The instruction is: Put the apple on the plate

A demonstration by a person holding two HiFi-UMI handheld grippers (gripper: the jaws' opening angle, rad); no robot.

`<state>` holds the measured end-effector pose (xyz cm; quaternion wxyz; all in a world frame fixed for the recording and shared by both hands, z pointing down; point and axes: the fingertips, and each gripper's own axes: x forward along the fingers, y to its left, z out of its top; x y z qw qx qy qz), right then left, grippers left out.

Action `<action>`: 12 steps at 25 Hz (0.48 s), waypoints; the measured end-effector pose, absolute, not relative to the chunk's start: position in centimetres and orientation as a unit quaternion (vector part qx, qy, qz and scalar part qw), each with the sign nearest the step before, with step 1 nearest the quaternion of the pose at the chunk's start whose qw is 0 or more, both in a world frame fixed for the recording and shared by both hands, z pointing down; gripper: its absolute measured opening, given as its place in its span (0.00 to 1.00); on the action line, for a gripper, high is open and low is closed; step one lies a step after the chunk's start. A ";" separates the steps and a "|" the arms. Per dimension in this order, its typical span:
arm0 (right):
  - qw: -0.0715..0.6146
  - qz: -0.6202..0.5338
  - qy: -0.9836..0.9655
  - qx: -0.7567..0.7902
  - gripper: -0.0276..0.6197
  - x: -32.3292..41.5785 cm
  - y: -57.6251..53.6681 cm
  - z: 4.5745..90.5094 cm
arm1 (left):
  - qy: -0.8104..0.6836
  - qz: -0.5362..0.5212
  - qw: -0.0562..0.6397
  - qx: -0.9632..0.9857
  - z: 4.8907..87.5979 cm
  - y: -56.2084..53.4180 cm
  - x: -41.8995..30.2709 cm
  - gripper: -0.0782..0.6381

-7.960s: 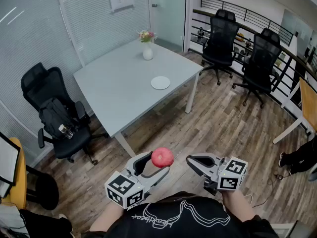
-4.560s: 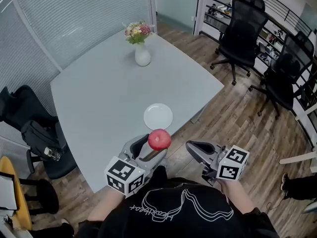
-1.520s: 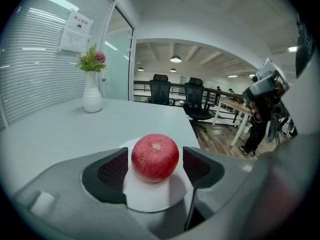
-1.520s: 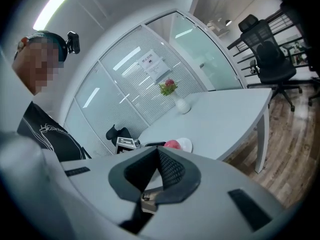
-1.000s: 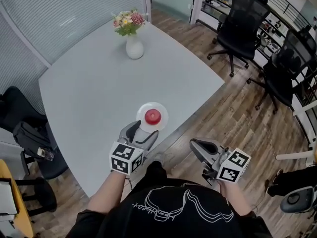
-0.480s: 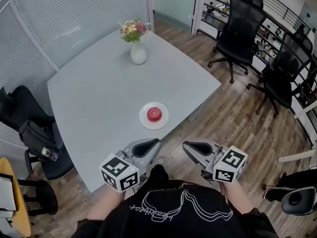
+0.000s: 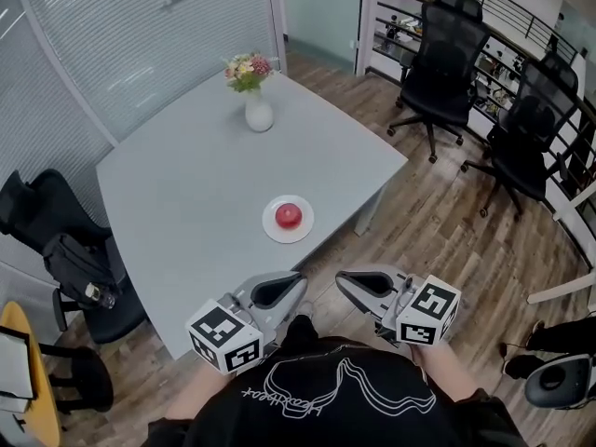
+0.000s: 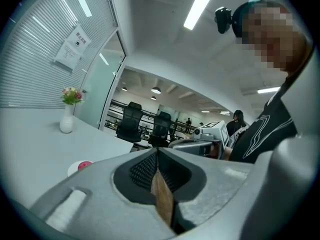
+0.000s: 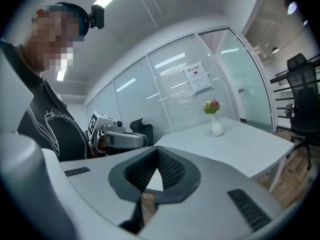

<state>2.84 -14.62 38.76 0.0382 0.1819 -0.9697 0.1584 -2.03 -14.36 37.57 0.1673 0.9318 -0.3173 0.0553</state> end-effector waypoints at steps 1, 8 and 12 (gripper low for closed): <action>0.036 0.158 -0.970 0.183 0.05 3.0 -14.4 38.6 | -0.318 0.059 0.163 0.932 37.6 -14.1 -1.9 0.14; 0.025 0.156 -0.969 0.189 0.05 4.0 -13.1 38.0 | -0.318 0.062 0.152 0.934 37.4 -13.0 -0.8 0.14; 0.022 0.155 -0.970 0.188 0.05 4.3 -12.4 37.8 | -0.318 0.062 0.148 0.935 37.3 -12.3 -0.3 0.14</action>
